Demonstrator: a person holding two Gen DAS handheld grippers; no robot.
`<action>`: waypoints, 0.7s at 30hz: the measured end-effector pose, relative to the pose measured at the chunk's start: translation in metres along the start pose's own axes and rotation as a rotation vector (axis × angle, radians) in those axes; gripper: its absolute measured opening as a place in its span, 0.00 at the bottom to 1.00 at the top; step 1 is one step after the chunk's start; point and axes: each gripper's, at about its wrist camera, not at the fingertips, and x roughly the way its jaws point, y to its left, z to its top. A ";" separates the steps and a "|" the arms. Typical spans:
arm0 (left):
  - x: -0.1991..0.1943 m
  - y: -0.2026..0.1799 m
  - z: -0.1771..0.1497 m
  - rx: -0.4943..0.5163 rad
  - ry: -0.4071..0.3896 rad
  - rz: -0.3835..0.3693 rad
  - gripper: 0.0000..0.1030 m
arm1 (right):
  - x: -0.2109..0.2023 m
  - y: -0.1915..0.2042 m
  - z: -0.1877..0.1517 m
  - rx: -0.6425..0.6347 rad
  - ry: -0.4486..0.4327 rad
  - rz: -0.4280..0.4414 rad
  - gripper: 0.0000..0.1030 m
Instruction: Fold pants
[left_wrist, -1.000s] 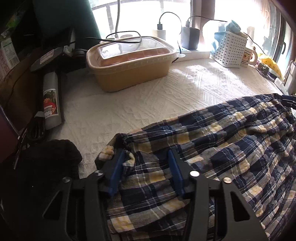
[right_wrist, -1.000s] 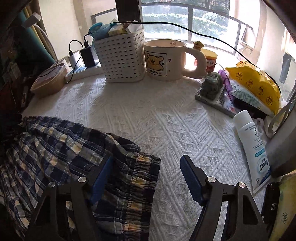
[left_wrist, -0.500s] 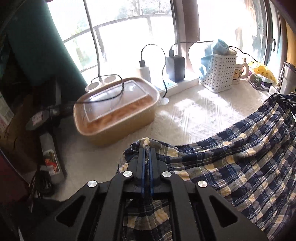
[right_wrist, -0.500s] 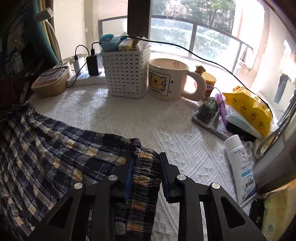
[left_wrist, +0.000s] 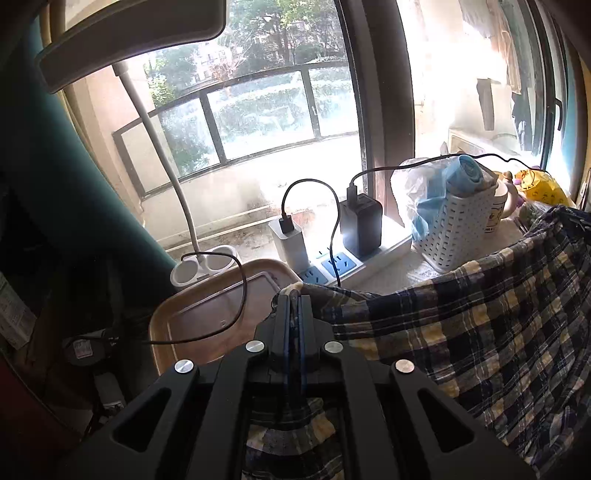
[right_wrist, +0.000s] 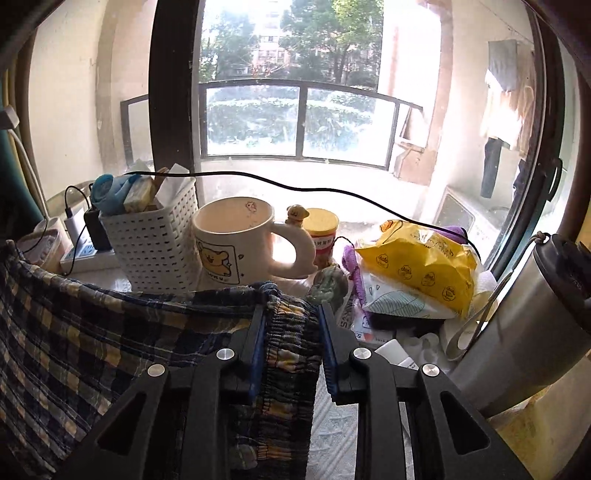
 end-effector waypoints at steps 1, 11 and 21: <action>0.003 -0.001 0.001 -0.003 0.012 -0.003 0.04 | 0.004 -0.001 0.000 0.002 0.010 -0.008 0.26; -0.032 -0.007 -0.020 -0.027 0.016 -0.008 0.70 | 0.017 0.000 -0.012 0.007 0.062 -0.007 0.65; -0.070 -0.021 -0.093 -0.085 0.149 -0.066 0.70 | -0.047 0.006 -0.030 0.006 0.006 0.071 0.87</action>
